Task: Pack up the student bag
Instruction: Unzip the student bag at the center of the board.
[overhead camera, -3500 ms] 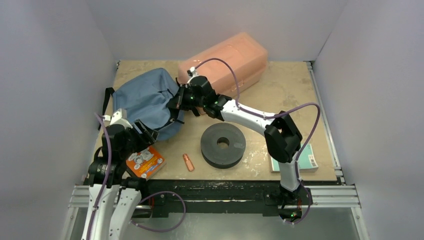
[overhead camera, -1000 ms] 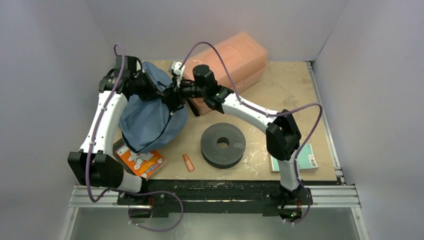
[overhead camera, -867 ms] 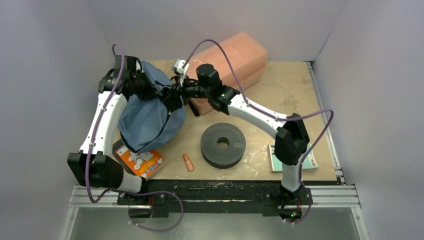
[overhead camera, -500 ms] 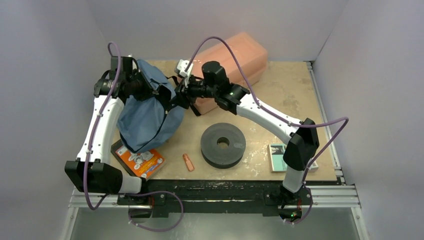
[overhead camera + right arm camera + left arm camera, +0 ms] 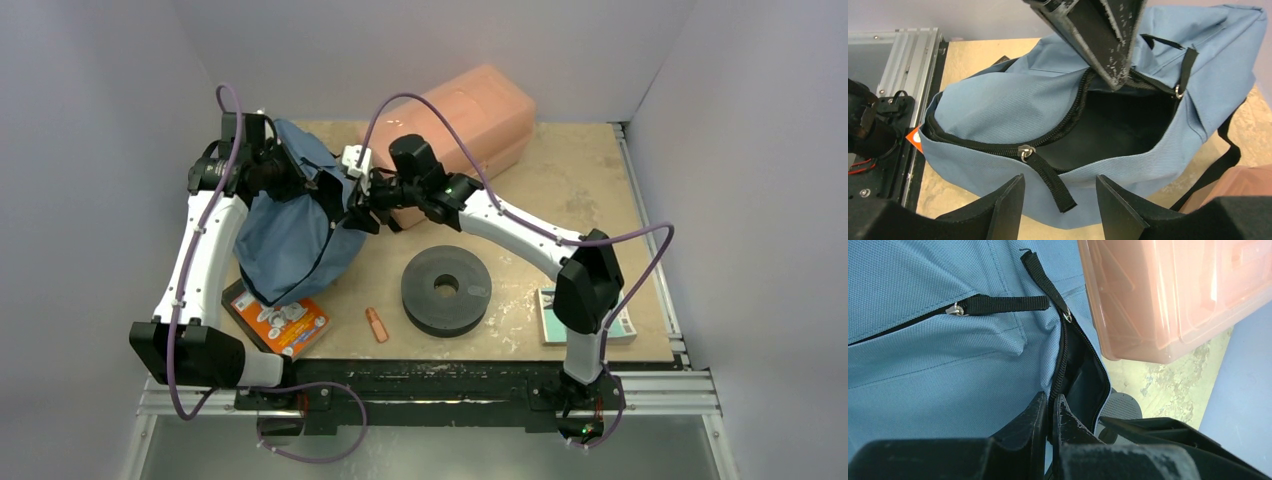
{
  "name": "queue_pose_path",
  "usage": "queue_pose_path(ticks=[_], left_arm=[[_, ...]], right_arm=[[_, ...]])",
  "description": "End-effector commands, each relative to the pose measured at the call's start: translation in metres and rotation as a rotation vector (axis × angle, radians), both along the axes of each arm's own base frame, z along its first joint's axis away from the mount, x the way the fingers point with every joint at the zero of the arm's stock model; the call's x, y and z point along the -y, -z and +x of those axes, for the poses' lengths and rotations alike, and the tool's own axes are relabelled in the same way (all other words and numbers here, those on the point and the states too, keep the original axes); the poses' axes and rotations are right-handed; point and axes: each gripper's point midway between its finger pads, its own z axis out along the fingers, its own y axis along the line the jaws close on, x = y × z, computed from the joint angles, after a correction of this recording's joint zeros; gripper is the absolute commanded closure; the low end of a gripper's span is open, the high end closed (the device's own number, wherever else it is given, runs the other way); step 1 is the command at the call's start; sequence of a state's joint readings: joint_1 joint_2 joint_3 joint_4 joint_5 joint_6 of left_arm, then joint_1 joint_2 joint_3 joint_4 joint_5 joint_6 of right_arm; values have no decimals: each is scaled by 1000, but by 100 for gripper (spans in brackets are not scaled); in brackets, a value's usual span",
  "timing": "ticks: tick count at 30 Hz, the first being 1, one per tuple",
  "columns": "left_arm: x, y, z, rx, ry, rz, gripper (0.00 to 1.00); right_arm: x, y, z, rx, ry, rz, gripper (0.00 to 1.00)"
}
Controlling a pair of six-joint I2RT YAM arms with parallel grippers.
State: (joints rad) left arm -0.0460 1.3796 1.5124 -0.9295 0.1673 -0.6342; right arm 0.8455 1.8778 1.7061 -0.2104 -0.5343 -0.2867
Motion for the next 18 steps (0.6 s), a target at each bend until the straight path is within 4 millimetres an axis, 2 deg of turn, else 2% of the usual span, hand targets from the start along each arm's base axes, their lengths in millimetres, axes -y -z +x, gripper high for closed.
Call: queue_pose_path(ticks=[1,5,10,12,18], left_arm=[[2,-42,4,145,13,-17,100],[0,-42,5,143,-1,-12,100],[-7,-44,8,147,-50,0,100],[-14,-45,11,151,-95,11,100],[-45,-52,24,204,-313,53,100]], right_arm=[[-9,-10,-12,55,-47,18,44],[-11,-12,-14,74,-17,25,57],[-6,-19,-17,61,20,36,90],[-4,-23,-21,46,24,43,99],[0,-37,-46,-26,40,91,100]])
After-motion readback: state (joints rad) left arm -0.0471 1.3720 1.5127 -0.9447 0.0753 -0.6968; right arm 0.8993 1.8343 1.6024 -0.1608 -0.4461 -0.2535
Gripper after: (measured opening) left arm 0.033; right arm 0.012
